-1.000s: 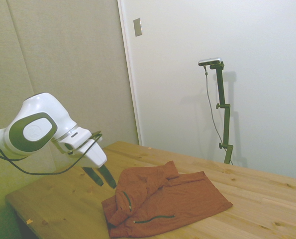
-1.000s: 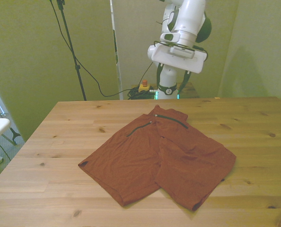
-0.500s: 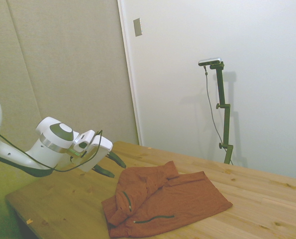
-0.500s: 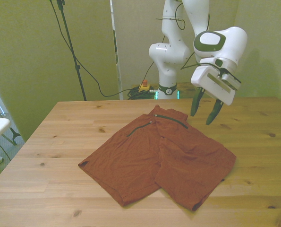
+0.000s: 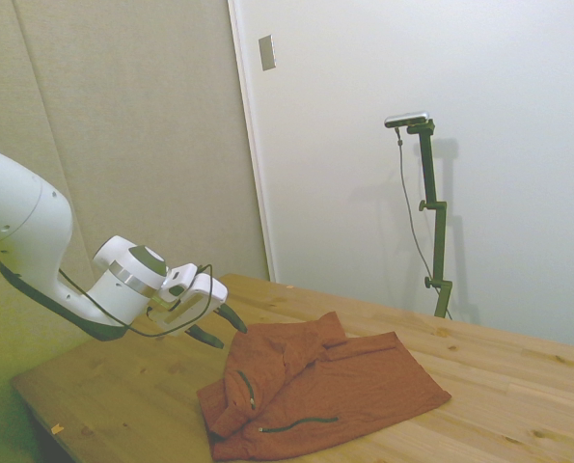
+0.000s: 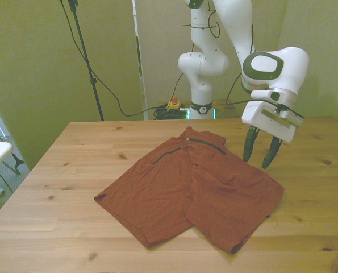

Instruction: Fold the shorts

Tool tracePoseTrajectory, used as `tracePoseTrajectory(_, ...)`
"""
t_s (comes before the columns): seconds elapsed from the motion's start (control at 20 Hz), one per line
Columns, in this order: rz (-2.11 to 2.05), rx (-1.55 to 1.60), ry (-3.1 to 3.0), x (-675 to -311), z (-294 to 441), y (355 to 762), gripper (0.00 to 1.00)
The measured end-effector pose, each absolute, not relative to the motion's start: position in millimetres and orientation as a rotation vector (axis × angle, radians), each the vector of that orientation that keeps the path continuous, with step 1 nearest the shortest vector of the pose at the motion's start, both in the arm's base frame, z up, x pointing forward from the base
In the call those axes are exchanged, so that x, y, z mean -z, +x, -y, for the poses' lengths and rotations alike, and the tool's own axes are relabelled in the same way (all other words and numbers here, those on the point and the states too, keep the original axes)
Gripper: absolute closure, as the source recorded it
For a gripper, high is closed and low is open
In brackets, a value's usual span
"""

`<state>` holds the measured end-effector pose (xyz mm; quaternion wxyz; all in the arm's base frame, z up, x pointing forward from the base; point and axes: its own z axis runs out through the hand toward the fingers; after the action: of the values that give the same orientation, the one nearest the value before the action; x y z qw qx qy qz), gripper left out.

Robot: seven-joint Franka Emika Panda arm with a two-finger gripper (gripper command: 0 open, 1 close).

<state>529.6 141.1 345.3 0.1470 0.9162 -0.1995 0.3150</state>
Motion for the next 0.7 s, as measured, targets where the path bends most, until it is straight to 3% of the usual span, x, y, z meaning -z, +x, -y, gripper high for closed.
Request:
tracePoseTrajectory(0.35, 0.569, -0.914, 2.636, -333.0, -158.4, 538.4, 0.00)
tracePoseTrajectory(0.7, 0.643, -0.902, 2.596, -331.4, -130.4, 548.3, 0.00)
